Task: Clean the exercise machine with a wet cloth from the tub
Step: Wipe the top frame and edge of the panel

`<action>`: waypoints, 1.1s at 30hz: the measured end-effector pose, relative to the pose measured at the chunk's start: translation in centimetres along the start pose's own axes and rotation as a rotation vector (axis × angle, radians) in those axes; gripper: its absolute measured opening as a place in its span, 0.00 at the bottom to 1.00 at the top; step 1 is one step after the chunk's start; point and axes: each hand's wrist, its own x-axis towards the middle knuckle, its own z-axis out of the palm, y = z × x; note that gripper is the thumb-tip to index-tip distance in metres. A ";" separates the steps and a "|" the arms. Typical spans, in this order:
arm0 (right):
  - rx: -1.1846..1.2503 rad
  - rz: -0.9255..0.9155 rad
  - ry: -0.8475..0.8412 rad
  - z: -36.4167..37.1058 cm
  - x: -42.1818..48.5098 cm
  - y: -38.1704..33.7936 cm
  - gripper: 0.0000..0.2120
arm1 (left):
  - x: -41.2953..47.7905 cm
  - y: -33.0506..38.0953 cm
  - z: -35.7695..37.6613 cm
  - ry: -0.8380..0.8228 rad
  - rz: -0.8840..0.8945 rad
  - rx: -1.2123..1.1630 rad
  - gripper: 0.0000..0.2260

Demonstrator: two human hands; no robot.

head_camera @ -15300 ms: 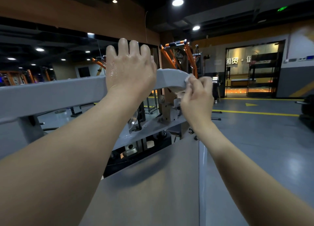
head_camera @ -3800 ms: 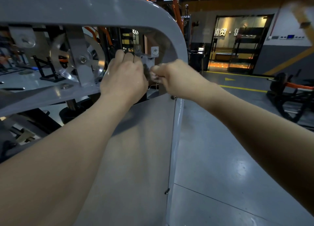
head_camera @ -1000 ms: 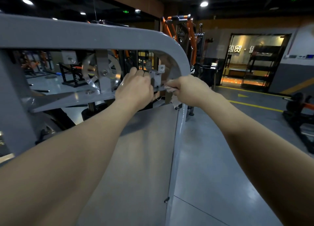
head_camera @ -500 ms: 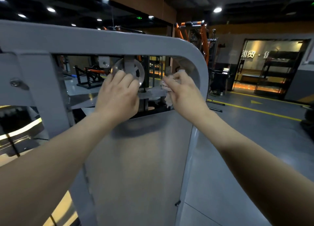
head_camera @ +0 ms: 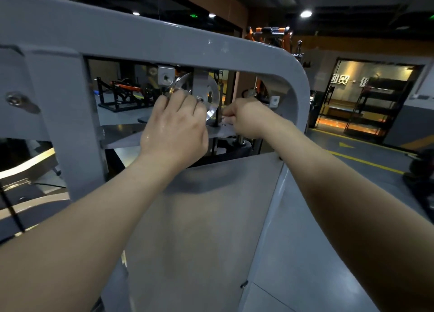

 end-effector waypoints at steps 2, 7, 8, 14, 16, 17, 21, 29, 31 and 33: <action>-0.039 0.007 0.033 0.1 0.6 -0.6 0.20 | -0.1 0.0 0.1 -0.004 0.002 0.025 0.09; 0.058 -0.082 0.119 0.9 -3.0 1.1 0.18 | -0.1 -0.1 0.1 -0.003 -0.004 0.010 0.10; 0.106 -0.096 0.147 1.0 -4.1 1.7 0.19 | -0.1 -0.1 0.1 -0.010 -0.010 0.007 0.11; 0.041 -0.008 0.128 0.9 -0.9 1.1 0.16 | 0.0 0.0 0.1 -0.022 -0.008 0.014 0.11; 0.044 0.080 0.065 0.8 1.0 0.3 0.16 | 0.0 0.0 0.1 -0.034 -0.006 0.032 0.11; 0.065 0.082 0.069 1.0 1.3 0.3 0.16 | 0.0 0.1 0.1 -0.039 -0.007 0.041 0.12; 0.127 -0.022 0.215 1.8 -2.1 1.1 0.13 | 0.1 0.0 0.0 -0.053 -0.026 0.028 0.12; 0.169 -0.060 0.592 3.0 -9.0 4.8 0.10 | 0.2 0.0 -0.5 -0.079 -0.054 -0.007 0.14; 0.218 -0.051 0.700 3.6 -8.5 4.7 0.10 | 0.2 0.0 -0.5 -0.084 -0.054 -0.006 0.13; 0.199 -0.050 0.667 4.4 -6.9 4.4 0.09 | 0.2 0.0 -0.5 -0.081 -0.051 -0.005 0.13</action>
